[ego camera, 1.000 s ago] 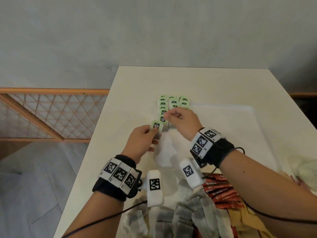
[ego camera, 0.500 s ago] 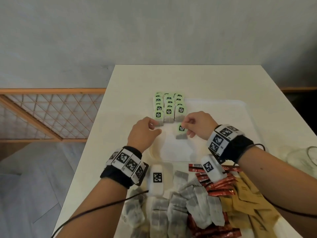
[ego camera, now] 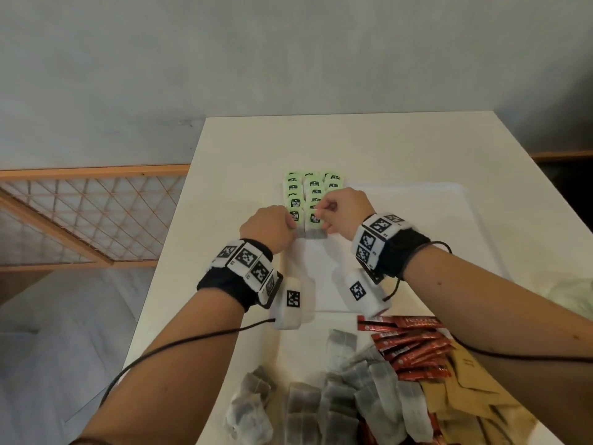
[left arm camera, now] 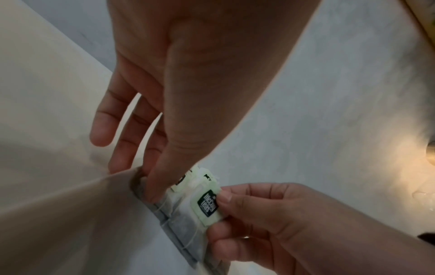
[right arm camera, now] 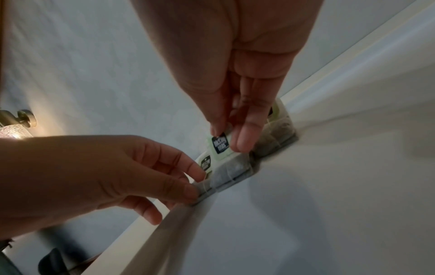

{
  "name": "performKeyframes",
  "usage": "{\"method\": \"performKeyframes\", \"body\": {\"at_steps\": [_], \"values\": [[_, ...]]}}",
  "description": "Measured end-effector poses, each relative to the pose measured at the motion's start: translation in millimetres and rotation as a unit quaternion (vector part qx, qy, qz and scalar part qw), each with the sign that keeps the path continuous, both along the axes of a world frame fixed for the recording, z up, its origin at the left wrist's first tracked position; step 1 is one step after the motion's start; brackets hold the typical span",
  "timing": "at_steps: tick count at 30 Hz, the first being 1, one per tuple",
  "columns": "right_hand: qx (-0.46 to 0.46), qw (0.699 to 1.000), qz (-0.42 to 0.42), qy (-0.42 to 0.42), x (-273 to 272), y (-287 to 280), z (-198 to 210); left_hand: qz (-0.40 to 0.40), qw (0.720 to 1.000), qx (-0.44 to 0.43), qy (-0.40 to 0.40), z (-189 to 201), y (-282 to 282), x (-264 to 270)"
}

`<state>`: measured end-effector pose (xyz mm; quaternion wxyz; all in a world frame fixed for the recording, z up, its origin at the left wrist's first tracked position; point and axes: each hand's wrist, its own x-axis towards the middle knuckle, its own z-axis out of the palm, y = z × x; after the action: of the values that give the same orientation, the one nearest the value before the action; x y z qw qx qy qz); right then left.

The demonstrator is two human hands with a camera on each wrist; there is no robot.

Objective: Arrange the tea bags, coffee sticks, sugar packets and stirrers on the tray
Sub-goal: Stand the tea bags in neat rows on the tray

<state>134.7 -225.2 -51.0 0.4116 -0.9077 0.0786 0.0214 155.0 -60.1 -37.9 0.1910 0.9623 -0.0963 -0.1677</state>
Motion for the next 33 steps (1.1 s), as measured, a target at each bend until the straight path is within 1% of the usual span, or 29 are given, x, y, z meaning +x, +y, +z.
{"method": "performKeyframes", "body": {"at_steps": [3, 6, 9, 12, 14, 17, 23, 26, 28, 30, 33], "values": [[0.013, 1.000, -0.007, 0.007, -3.1, 0.9, 3.9, 0.000, 1.000, -0.006, 0.009, 7.8, 2.7, -5.2], [-0.024, 0.999, 0.002, -0.023, -19.2, -1.5, 16.3, -0.015, 1.000, -0.016, 0.008, 19.7, 5.9, -18.3], [-0.023, 0.999, 0.024, -0.042, -55.4, -3.9, 31.8, -0.044, 0.999, -0.028, -0.006, 32.8, 7.5, -42.2], [-0.053, 0.996, 0.071, -0.023, -102.7, -4.5, 38.8, -0.082, 0.996, -0.020, -0.005, 39.9, 8.1, -75.2], [-0.057, 0.994, 0.097, 0.002, -132.4, -4.2, 37.2, -0.114, 0.993, -0.004, 0.005, 40.9, 9.0, -99.5], [-0.032, 0.992, 0.117, 0.031, -171.0, -3.9, 29.2, -0.164, 0.986, 0.032, 0.025, 38.2, 14.4, -133.7], [-0.024, 0.995, 0.097, 0.031, -221.4, -8.2, 15.5, -0.247, 0.964, 0.052, 0.080, 24.8, 24.2, -188.8], [-0.031, 0.996, 0.085, 0.023, -234.1, -9.0, 14.2, -0.263, 0.959, 0.071, 0.083, 14.1, 23.6, -209.6], [-0.028, 0.997, 0.074, 0.019, -241.0, -9.1, 15.4, -0.267, 0.958, 0.079, 0.060, 9.2, 21.2, -217.6], [-0.028, 0.997, 0.067, 0.009, -248.1, -9.1, 17.4, -0.259, 0.962, 0.083, 0.035, 6.9, 19.5, -221.7], [-0.035, 0.997, 0.063, -0.005, -257.0, -9.6, 18.3, -0.237, 0.966, 0.092, 0.040, 5.7, 16.2, -224.2]]}}
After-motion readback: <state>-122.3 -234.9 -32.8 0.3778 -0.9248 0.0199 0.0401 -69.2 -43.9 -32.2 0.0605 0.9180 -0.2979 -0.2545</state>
